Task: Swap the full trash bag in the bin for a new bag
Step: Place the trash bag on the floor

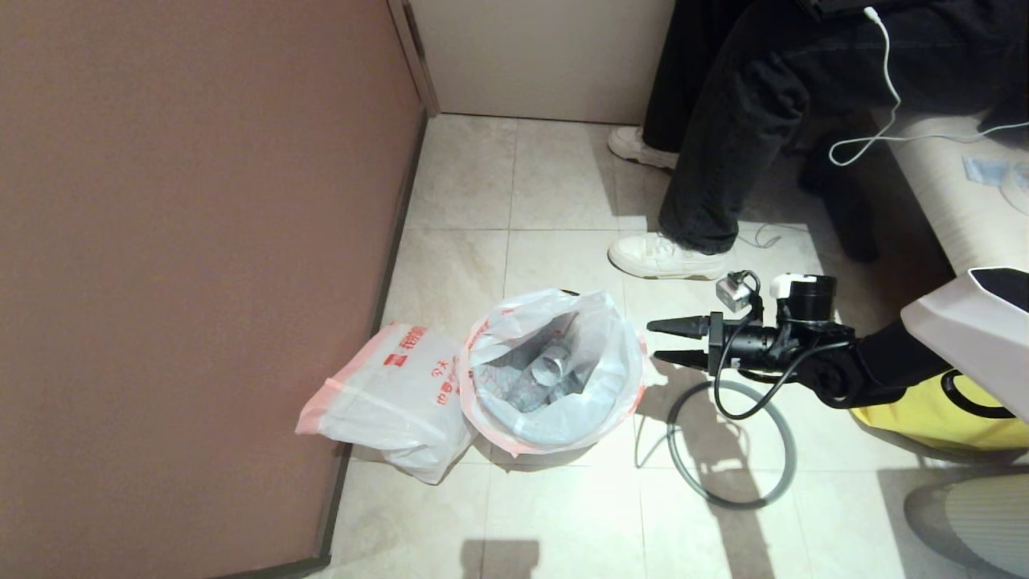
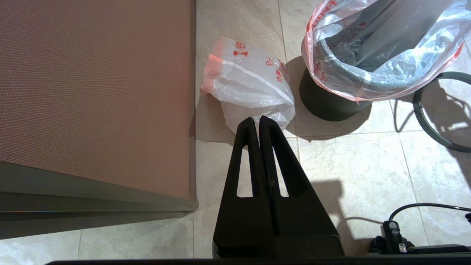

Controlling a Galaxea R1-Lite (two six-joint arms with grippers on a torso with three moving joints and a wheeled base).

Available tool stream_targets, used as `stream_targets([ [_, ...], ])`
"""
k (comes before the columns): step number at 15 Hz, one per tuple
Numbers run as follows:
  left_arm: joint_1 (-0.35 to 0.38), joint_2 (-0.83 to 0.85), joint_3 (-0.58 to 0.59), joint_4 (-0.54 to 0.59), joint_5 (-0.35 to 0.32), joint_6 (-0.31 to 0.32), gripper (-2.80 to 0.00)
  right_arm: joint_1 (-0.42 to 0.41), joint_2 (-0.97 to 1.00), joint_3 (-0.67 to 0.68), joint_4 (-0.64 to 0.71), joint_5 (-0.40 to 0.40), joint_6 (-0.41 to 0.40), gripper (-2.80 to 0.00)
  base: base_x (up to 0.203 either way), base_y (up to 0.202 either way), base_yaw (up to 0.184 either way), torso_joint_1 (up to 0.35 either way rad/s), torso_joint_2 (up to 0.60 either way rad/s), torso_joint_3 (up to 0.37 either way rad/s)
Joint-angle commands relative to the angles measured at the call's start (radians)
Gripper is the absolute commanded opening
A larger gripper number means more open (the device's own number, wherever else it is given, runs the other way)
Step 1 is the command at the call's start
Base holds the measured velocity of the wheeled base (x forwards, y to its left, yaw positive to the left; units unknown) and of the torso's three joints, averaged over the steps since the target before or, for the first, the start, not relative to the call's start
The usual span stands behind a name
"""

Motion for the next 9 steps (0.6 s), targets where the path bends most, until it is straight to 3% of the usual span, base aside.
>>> stream_targets([
  [1,0.000,0.001,0.000,0.000,0.000,0.000,-2.80,0.002,0.015,0.023,-0.051,-0.010,0.005,0.00,0.000,0.000,0.000,0.000,0.00,0.000],
  [3,0.000,0.001,0.000,0.000,0.000,0.000,-2.80,0.020,0.049,0.050,-0.149,-0.042,0.004,0.00,0.000,0.000,0.000,0.000,0.00,0.000],
  [5,0.000,0.001,0.000,0.000,0.000,0.000,-2.80,0.059,0.090,0.091,-0.372,-0.139,0.036,0.00,0.000,0.000,0.000,0.000,0.00,0.000],
  [7,0.000,0.001,0.000,0.000,0.000,0.000,-2.80,0.086,0.099,0.107,-0.452,-0.175,0.191,0.00,0.000,0.000,0.000,0.000,0.00,0.000],
  [9,-0.001,0.001,0.000,0.000,0.000,0.000,-2.80,0.088,0.097,0.111,-0.476,-0.178,0.245,0.00,0.000,0.000,0.000,0.000,0.00,0.000],
])
